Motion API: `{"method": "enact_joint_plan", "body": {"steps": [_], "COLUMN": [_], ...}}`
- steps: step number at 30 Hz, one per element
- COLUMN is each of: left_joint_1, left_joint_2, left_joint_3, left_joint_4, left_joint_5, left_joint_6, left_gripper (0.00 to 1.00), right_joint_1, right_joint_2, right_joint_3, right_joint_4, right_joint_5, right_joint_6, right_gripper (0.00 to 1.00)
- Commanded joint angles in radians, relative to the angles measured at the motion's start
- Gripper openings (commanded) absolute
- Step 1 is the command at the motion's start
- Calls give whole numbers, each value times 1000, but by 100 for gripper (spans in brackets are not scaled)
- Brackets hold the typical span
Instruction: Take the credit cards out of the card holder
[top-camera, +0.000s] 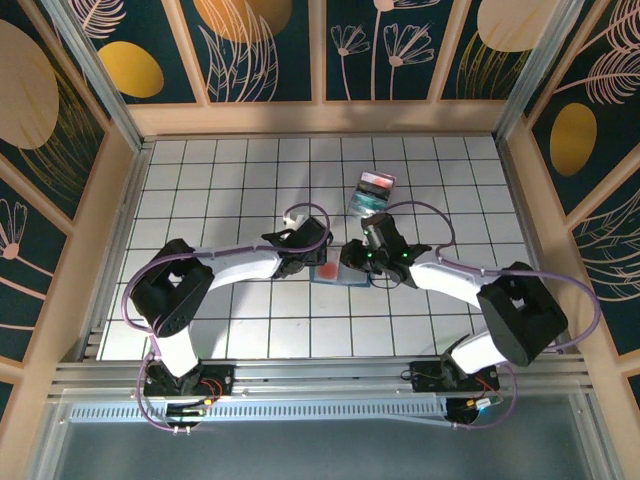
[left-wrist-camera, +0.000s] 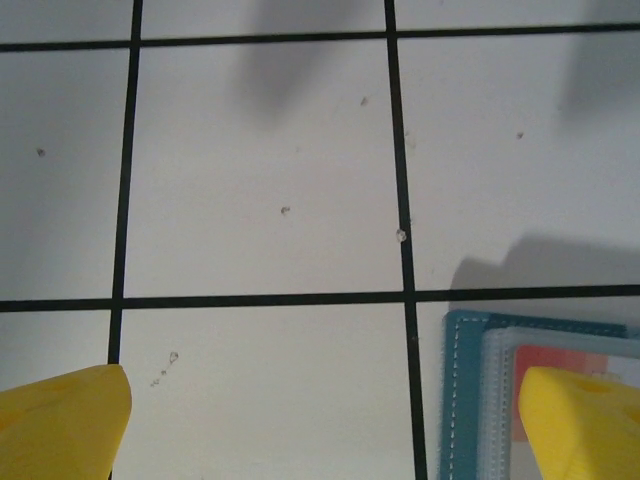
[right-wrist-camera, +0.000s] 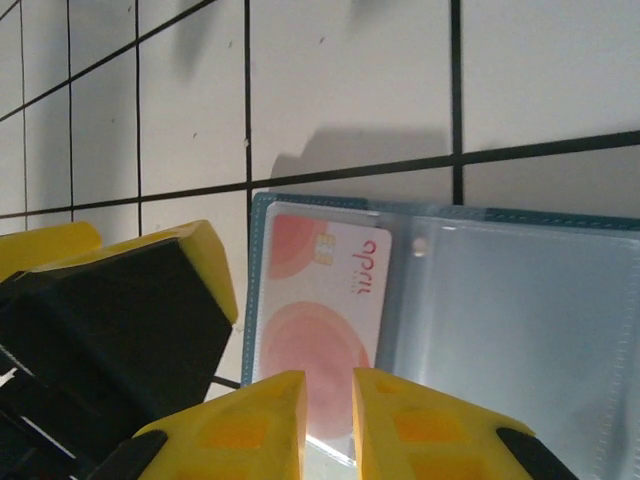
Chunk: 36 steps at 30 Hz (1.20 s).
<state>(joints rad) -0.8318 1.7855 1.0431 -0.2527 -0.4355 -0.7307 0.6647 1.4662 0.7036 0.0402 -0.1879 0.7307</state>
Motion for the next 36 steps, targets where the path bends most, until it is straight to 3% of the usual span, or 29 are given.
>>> {"method": "enact_joint_plan", "body": {"steps": [1,17,25,36], "left_joint_1": [14,24,23,24], "left_joint_2": [15,15,17,25], "left_joint_3": [-7,-65,-65,-65], "left_joint_4": [-38,-33,-15,5], "left_joint_5": [26,80,103,132], "left_joint_6": [0,10,27,15], "left_gripper": [99,99,99,99], "right_joint_1": [12,42,42,37], "right_joint_2": [35,161,154,168], "right_joint_3": [41,104,110,96], "right_joint_4": [49,-17,-82,-47], "right_joint_5": [-53,-45,20,2], "right_joint_6": [15,27,42,47], "right_gripper": [19,25,32,30]}}
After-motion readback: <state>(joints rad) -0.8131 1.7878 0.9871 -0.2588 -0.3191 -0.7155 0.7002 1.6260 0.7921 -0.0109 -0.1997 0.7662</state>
